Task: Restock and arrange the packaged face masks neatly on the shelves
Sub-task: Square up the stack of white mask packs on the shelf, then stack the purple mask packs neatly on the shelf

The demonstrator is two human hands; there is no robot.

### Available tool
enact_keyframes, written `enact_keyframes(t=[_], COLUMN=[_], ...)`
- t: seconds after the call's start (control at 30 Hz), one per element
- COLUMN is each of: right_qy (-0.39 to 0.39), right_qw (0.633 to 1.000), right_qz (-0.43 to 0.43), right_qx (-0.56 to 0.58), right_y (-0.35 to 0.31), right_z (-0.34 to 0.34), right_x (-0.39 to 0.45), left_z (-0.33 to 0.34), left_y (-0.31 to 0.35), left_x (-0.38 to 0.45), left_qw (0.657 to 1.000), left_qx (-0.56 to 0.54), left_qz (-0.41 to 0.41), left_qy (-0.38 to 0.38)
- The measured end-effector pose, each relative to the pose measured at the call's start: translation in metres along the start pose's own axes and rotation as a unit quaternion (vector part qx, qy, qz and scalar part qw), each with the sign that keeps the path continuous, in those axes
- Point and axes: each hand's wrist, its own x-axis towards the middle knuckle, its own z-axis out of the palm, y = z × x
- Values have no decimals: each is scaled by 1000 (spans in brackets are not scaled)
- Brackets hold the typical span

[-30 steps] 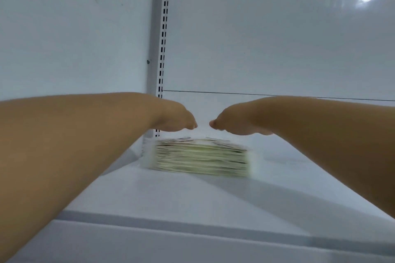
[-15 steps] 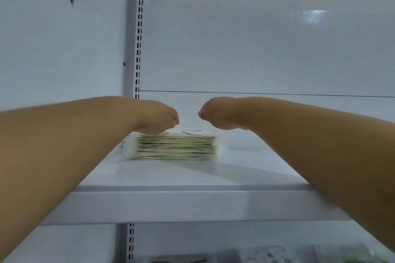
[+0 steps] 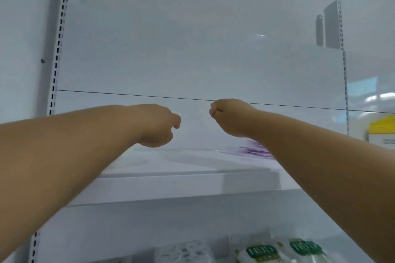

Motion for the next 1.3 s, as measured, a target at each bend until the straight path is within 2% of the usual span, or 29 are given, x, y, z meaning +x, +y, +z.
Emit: enact_keyframes(t=[0.13, 0.3, 0.43, 0.63, 0.83, 0.97, 1.03, 1.07, 1.1, 1.2, 1.3], right_qy=[-8, -68, -133, -210, -135, -44, 1, 20, 35, 59, 85], right_qw=[1000, 994, 986, 966, 987, 998, 1000, 999, 999, 997, 994], right_qz=[5, 18, 23, 66, 36, 24, 29, 34, 35, 16, -33], right_qx=[-20, -78, -102, -132, -77, -49, -11, 8, 23, 48, 61], right_y=[66, 148, 179, 203, 212, 224, 227, 226, 224, 212, 198], right_z=[-22, -34, -31, -33, -34, -33, -31, -29, -27, -24, -24], right_x=[-12, -28, -32, -29, -22, -16, -16, -16, -17, -19, -27], left_z=[-14, -19, -21, -23, -20, -26, -25, -23, -21, -19, -21], left_y=[78, 158, 196, 220, 227, 223, 219, 217, 216, 217, 215], left_x=[16, 42, 55, 66, 73, 83, 91, 94, 97, 100, 100], left_qw=[998, 992, 985, 983, 979, 950, 944, 935, 911, 786, 681], left_qx=[-57, -106, -131, -150, -174, -297, -320, -348, -406, -610, -722], left_qz=[34, 58, 60, 31, 23, -20, -51, -62, -69, -79, -79], left_qy=[-20, -42, -98, -106, -107, -96, -55, -32, -18, -56, -98])
